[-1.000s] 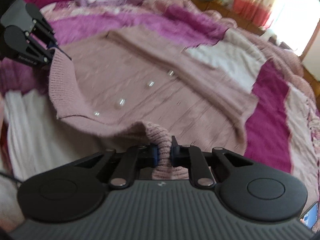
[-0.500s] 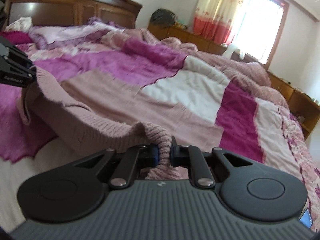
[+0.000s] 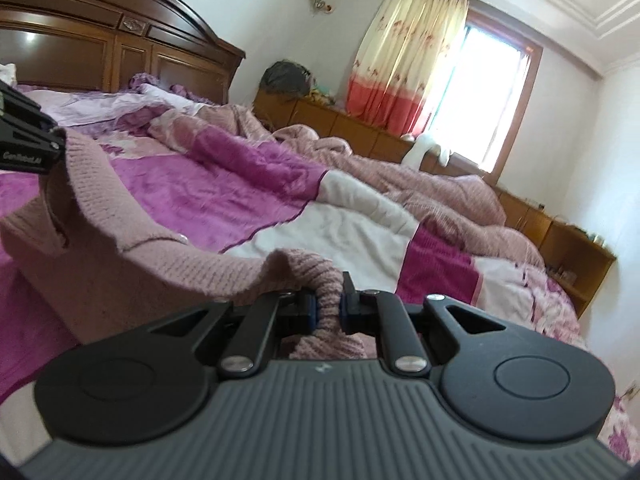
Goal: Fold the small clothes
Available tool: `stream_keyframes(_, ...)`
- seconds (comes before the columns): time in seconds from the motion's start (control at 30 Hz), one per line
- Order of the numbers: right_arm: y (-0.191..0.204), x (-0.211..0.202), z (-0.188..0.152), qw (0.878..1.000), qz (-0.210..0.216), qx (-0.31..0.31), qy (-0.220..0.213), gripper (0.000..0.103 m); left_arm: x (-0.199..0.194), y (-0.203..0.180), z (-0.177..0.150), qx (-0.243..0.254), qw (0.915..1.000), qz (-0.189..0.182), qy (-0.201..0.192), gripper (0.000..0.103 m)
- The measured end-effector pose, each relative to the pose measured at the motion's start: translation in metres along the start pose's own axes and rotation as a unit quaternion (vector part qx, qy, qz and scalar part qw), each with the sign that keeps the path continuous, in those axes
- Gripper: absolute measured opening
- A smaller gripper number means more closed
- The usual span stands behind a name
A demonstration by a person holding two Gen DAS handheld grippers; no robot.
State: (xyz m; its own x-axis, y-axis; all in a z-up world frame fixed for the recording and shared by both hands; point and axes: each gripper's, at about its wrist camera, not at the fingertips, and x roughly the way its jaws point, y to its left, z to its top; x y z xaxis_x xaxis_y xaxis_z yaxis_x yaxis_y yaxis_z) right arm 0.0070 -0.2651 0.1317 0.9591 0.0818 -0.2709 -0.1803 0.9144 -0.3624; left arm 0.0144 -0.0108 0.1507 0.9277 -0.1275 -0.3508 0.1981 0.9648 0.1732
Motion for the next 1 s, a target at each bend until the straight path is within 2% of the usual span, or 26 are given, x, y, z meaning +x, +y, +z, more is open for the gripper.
stream_keyframes(0.13, -0.003, 0.033, 0.005, 1.0, -0.016, -0.006, 0.002, 0.013, 0.035, 0.0, 0.017, -0.005, 0.9999, 0.009, -0.007, 0.008)
stream_keyframes(0.3, 0.001, 0.081, -0.007, 0.999, -0.018, -0.002, 0.036, 0.013, 0.101, 0.002, 0.017, -0.017, 0.9994, 0.015, 0.026, 0.008)
stream_keyframes(0.5, 0.013, 0.138, -0.034, 0.996, -0.007, -0.003, 0.094, 0.013, 0.179, 0.003, -0.018, -0.022, 0.996, 0.025, 0.083, 0.008)
stream_keyframes(0.63, 0.023, 0.167, -0.059, 0.99, 0.004, 0.01, 0.138, 0.016, 0.215, 0.008, -0.045, -0.033, 0.9906, 0.019, 0.131, 0.009)
stream_keyframes(0.7, 0.025, 0.174, -0.07, 0.988, 0.004, 0.024, 0.15, 0.017, 0.224, 0.008, -0.055, -0.036, 0.9893, 0.017, 0.14, 0.009)
stream_keyframes(0.9, 0.018, 0.176, -0.07, 0.986, 0.01, 0.071, 0.154, 0.021, 0.223, 0.007, -0.056, -0.027, 0.9892, 0.021, 0.143, 0.023)
stream_keyframes(0.97, 0.011, 0.173, -0.068, 0.984, 0.013, 0.087, 0.156, 0.03, 0.216, 0.012, -0.052, -0.035, 0.9888, 0.02, 0.144, 0.039)
stream_keyframes(1.0, 0.007, 0.17, -0.068, 0.983, 0.011, 0.098, 0.156, 0.041, 0.213, 0.015, -0.05, -0.039, 0.9886, 0.022, 0.144, 0.043)
